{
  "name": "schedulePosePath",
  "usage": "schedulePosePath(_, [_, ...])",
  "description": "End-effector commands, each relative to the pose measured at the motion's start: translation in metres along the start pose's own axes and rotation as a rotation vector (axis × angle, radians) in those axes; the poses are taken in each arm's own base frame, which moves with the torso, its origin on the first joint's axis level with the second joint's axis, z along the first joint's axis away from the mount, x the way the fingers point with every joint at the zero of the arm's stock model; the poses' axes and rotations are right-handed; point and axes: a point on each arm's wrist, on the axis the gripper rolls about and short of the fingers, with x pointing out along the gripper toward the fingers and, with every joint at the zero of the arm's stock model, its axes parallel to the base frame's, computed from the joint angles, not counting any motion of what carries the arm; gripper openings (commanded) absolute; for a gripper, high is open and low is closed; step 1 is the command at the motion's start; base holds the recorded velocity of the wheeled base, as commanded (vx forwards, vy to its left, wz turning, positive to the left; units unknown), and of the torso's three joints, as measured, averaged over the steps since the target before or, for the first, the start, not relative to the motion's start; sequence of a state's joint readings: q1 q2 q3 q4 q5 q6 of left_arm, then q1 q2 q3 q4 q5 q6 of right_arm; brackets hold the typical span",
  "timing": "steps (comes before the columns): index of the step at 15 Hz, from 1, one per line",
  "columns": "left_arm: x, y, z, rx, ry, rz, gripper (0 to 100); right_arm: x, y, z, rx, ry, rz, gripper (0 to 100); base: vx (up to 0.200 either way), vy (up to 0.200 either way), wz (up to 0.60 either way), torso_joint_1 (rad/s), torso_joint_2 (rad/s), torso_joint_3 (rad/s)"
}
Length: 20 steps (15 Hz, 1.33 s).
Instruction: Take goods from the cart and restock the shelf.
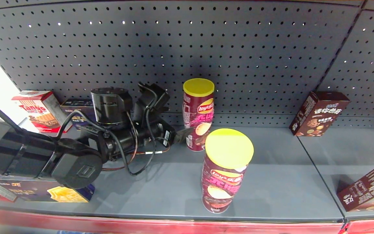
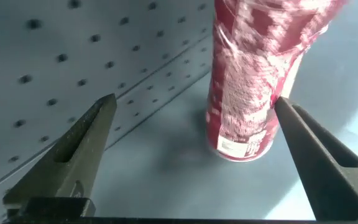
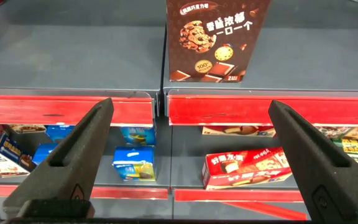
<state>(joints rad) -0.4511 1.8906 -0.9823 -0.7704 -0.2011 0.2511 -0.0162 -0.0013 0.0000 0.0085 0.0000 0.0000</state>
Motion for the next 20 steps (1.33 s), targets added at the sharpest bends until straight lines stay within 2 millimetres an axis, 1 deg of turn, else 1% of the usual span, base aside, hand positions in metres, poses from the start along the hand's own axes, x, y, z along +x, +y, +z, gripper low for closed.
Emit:
schedulePosePath(1, [0.000, 0.000, 0.001, 0.000, -0.001, 0.012, 100, 0.000, 0.000, 0.000, 0.000, 0.000, -0.001, 100, 0.000, 0.000, 0.00, 0.000, 0.00, 0.000])
schedulePosePath(4, [-0.001, 0.003, 0.000, -0.001, 0.008, 0.050, 100, 0.000, 0.000, 0.000, 0.000, 0.000, 0.001, 100, 0.000, 0.000, 0.00, 0.000, 0.00, 0.000])
schedulePosePath(5, [-0.002, 0.009, -0.001, -0.002, 0.017, 0.078, 100, 0.000, 0.000, 0.000, 0.000, 0.002, -0.001, 100, 0.000, 0.000, 0.00, 0.000, 0.00, 0.000])
schedulePosePath(8, [-0.003, 0.017, -0.002, -0.006, 0.024, 0.127, 100, 0.000, 0.000, 0.000, 0.000, 0.002, -0.001, 100, 0.000, 0.000, 0.00, 0.000, 0.00, 0.000])
schedulePosePath(12, [0.001, 0.020, 0.001, -0.004, 0.021, 0.165, 100, 0.000, 0.000, 0.000, 0.000, 0.000, 0.001, 100, 0.000, 0.000, 0.00, 0.000, 0.00, 0.000])
schedulePosePath(16, [0.002, 0.018, -0.002, 0.017, 0.038, 0.184, 100, 0.000, 0.000, 0.000, 0.002, 0.002, -0.001, 100, 0.000, 0.000, 0.00, 0.000, 0.00, 0.000])
schedulePosePath(20, [0.014, 0.018, -0.007, 0.058, 0.048, 0.183, 100, 0.000, 0.000, 0.000, 0.000, 0.002, 0.001, 100, 0.000, 0.000, 0.00, 0.000, 0.00, 0.000])
